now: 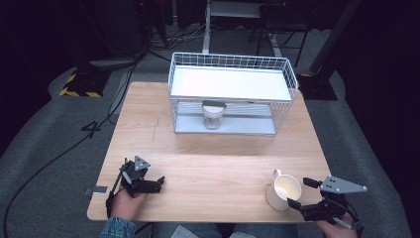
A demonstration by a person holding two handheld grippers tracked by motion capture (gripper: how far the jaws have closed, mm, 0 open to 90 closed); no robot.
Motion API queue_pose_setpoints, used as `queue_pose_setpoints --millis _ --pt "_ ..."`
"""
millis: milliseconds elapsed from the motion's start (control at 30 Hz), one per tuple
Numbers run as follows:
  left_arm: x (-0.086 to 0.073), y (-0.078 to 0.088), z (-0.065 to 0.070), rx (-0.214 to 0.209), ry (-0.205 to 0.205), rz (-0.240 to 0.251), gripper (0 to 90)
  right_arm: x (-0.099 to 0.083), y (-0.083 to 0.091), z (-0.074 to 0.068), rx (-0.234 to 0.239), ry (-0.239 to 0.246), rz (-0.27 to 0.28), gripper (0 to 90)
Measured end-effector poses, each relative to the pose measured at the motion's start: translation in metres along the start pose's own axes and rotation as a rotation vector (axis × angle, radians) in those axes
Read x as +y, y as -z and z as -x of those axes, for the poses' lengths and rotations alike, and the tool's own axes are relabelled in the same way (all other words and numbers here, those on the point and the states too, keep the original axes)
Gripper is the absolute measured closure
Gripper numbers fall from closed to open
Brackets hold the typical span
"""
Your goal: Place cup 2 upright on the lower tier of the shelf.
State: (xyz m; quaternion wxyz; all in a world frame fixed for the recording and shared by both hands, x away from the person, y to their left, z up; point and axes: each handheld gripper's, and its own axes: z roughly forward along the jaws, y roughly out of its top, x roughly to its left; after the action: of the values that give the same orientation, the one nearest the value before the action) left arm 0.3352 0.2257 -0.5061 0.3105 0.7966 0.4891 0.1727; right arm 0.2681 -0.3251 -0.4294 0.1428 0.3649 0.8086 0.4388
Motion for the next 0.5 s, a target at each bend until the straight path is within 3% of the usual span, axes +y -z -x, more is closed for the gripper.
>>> queue_pose_setpoints --millis 500 --pt "0.0 0.0 0.0 0.0 0.0 0.0 0.4 -0.011 -0.031 0.0 -0.02 0.013 -0.07 0.0"
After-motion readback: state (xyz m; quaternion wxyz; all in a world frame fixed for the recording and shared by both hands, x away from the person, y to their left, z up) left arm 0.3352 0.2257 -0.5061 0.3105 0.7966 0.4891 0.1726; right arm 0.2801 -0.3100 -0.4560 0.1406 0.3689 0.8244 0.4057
